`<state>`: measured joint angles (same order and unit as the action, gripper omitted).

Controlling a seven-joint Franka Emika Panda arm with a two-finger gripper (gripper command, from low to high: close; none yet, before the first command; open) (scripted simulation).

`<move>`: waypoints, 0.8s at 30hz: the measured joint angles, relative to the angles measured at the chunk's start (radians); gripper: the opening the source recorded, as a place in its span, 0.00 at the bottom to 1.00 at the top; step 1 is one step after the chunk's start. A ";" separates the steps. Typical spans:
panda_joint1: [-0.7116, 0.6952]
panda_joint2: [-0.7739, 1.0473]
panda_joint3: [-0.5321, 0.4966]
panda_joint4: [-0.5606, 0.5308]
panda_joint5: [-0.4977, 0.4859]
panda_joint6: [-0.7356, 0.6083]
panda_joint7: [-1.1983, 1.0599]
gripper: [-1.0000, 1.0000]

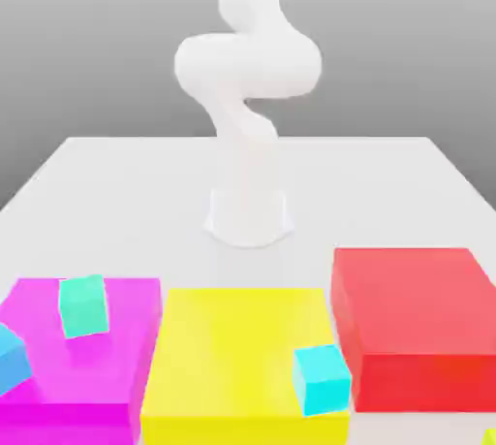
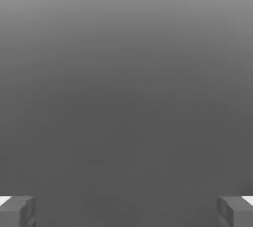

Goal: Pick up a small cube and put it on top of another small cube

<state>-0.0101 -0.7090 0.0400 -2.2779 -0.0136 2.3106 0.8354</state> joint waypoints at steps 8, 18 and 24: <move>-0.022 0.294 0.129 0.071 -0.068 0.036 0.132 0.50; 0.008 0.659 0.245 0.159 -0.195 0.077 0.324 0.50; 0.071 0.875 0.260 0.211 -0.254 0.103 0.427 0.50</move>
<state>0.0611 0.1664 0.2997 -2.0665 -0.2677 2.4134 1.2622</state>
